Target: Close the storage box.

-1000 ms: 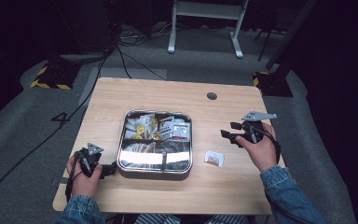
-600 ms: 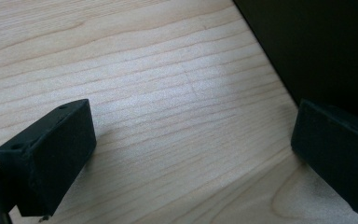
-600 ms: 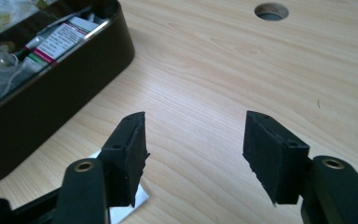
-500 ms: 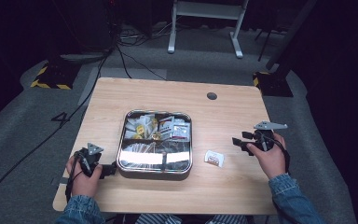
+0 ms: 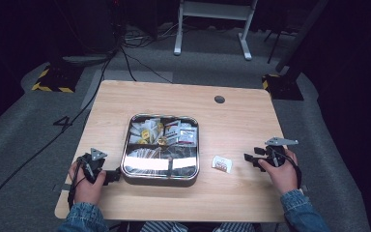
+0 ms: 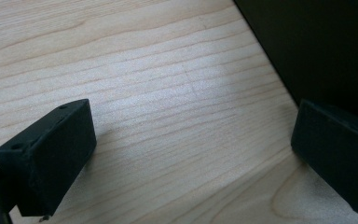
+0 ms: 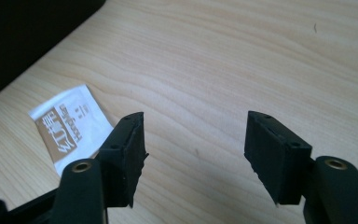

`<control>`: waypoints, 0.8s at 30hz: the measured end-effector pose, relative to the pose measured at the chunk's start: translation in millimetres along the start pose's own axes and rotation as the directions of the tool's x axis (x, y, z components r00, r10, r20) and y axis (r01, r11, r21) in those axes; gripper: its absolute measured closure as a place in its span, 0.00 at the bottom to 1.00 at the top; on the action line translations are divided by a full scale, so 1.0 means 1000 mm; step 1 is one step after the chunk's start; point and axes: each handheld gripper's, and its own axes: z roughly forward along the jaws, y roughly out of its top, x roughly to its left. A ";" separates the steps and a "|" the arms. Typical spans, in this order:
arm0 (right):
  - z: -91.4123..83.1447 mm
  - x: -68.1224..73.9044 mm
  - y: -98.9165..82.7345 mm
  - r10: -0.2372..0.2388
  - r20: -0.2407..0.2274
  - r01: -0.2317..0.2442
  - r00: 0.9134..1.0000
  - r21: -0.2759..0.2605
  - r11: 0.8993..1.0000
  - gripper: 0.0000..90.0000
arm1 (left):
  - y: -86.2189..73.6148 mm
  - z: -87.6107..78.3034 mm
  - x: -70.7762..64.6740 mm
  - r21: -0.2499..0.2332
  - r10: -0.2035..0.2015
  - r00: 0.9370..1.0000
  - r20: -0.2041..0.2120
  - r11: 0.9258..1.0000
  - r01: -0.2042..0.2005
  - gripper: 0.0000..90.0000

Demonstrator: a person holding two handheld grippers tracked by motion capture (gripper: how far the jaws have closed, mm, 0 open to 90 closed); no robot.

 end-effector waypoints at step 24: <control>0.018 -0.004 -0.030 -0.104 0.056 0.104 0.993 0.007 0.995 0.15 | 0.001 0.001 0.000 -0.002 -0.005 1.000 0.003 1.000 0.005 0.00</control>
